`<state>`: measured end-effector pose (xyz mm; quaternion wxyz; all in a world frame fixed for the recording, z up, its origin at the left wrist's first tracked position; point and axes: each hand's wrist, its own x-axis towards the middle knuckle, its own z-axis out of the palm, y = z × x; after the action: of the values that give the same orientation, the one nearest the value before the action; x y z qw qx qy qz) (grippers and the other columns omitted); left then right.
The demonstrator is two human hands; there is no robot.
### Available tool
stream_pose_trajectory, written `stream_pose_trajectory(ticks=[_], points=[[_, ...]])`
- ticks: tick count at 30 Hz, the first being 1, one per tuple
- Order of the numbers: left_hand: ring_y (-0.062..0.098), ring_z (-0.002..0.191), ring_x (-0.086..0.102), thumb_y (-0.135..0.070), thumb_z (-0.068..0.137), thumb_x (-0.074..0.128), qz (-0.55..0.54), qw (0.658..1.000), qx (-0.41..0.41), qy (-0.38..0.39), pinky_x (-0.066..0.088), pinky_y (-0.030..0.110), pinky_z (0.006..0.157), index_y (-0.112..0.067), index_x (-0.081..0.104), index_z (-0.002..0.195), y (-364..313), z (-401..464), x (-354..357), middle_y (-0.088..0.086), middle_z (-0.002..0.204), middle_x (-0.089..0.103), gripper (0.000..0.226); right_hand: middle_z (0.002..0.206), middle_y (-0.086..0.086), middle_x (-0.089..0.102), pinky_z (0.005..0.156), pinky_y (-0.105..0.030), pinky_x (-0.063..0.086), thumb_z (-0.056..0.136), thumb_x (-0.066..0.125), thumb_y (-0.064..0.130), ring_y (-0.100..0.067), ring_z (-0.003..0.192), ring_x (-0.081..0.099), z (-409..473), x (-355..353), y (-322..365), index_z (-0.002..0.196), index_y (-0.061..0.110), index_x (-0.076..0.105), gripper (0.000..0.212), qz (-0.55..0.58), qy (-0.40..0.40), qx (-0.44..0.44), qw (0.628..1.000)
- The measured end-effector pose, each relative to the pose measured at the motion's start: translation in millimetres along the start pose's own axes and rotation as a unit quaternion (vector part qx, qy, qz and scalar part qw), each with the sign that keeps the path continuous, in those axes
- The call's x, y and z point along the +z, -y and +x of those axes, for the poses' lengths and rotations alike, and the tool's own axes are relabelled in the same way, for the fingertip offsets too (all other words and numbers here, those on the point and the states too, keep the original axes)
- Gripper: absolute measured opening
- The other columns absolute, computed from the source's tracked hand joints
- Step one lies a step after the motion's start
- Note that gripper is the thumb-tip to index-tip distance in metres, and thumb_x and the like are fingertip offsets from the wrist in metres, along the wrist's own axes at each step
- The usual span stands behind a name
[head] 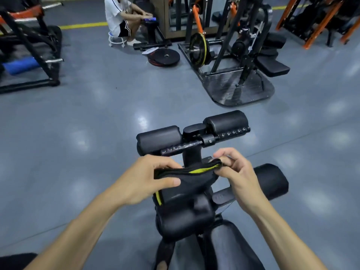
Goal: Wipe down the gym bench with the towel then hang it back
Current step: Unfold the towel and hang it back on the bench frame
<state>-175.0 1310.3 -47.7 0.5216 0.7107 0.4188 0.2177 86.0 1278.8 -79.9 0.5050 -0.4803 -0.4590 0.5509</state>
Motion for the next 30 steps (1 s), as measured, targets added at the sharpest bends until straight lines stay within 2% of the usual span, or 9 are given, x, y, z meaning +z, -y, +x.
stream_pose_trajectory(ticks=[4, 8, 11, 14, 15, 17, 20, 24, 30], points=[[0.011, 0.101, 0.071, -0.021, 0.092, 0.074, -0.041, 0.998, -0.011, 0.042, 0.054, 0.024, 0.087, -0.023, 0.075, 0.11, 28, 13, -23, -0.006, 0.108, 0.076, 0.018, 0.073, -0.03, 0.036, 0.066, -0.037, 0.028, 0.078, 0.062, -0.002, -0.044, 0.072, 0.028, 30, 12, -11, 0.1, 0.013, 0.067, 0.027, 0.0, -0.013, 0.028, 1.0], [0.006, 0.105, 0.071, -0.014, 0.088, 0.077, -0.059, 0.996, -0.028, -0.06, 0.053, 0.026, 0.097, -0.024, 0.075, 0.109, 53, 61, -47, -0.012, 0.108, 0.077, 0.023, 0.068, -0.003, 0.053, 0.074, -0.037, 0.038, 0.082, 0.067, -0.001, -0.023, 0.073, 0.045, 86, 20, -12, 0.104, 0.015, 0.068, 0.027, -0.068, -0.039, 0.05, 0.996], [0.008, 0.112, 0.066, -0.016, 0.089, 0.075, 0.074, 0.98, -0.043, -0.178, 0.049, 0.033, 0.104, -0.023, 0.07, 0.115, 78, 118, -65, -0.01, 0.115, 0.073, 0.027, 0.087, 0.002, 0.067, 0.077, -0.035, 0.049, 0.09, 0.066, -0.003, -0.021, 0.077, 0.057, 146, 23, -22, 0.112, 0.017, 0.067, 0.029, -0.161, -0.099, 0.031, 0.982], [0.027, 0.13, 0.049, -0.026, 0.094, 0.068, 0.253, 0.95, -0.103, -0.149, 0.04, 0.042, 0.11, -0.021, 0.055, 0.136, 108, 156, -70, 0.002, 0.14, 0.054, 0.044, 0.118, -0.003, 0.066, 0.086, -0.028, 0.053, 0.091, 0.062, 0.007, -0.011, 0.089, 0.065, 187, 24, -41, 0.12, 0.02, 0.065, 0.031, -0.361, -0.179, 0.002, 0.915], [0.029, 0.13, 0.047, -0.029, 0.094, 0.066, 0.275, 0.948, -0.108, -0.116, 0.04, 0.044, 0.11, -0.021, 0.055, 0.135, 118, 160, -66, 0.003, 0.14, 0.052, 0.043, 0.119, -0.003, 0.064, 0.09, -0.034, 0.052, 0.091, 0.062, 0.009, -0.013, 0.093, 0.065, 192, 24, -49, 0.12, 0.018, 0.065, 0.031, -0.427, -0.159, -0.013, 0.89], [0.027, 0.125, 0.052, -0.039, 0.092, 0.066, 0.286, 0.953, -0.094, -0.023, 0.043, 0.046, 0.105, -0.026, 0.059, 0.13, 137, 158, -49, 0.001, 0.133, 0.057, 0.04, 0.119, -0.006, 0.064, 0.096, -0.041, 0.049, 0.09, 0.065, 0.013, -0.024, 0.106, 0.063, 188, 28, -69, 0.119, 0.015, 0.068, 0.029, -0.525, -0.006, -0.039, 0.85], [0.021, 0.126, 0.055, -0.052, 0.089, 0.066, 0.274, 0.955, -0.094, 0.065, 0.047, 0.043, 0.101, -0.032, 0.047, 0.143, 158, 148, -22, -0.005, 0.137, 0.058, 0.061, 0.131, -0.002, 0.064, 0.111, -0.042, 0.037, 0.094, 0.064, 0.026, -0.027, 0.123, 0.057, 173, 31, -98, 0.132, 0.019, 0.064, 0.038, -0.616, 0.172, -0.028, 0.769], [0.018, 0.125, 0.056, -0.054, 0.093, 0.058, 0.273, 0.958, -0.072, 0.048, 0.051, 0.043, 0.094, -0.037, 0.037, 0.149, 175, 150, -13, -0.01, 0.14, 0.057, 0.062, 0.148, 0.006, 0.053, 0.127, -0.043, 0.011, 0.104, 0.05, 0.038, -0.015, 0.144, 0.04, 175, 22, -110, 0.15, 0.025, 0.048, 0.047, -0.636, 0.199, -0.004, 0.745], [0.015, 0.134, 0.05, -0.065, 0.098, 0.038, 0.269, 0.959, -0.081, 0.049, 0.044, 0.038, 0.09, -0.042, 0.039, 0.147, 183, 167, -20, -0.016, 0.147, 0.052, 0.054, 0.161, 0.005, 0.042, 0.125, -0.054, -0.009, 0.11, 0.024, 0.047, -0.02, 0.158, 0.015, 205, 19, -110, 0.157, 0.026, 0.038, 0.053, -0.696, 0.191, 0.048, 0.69]])
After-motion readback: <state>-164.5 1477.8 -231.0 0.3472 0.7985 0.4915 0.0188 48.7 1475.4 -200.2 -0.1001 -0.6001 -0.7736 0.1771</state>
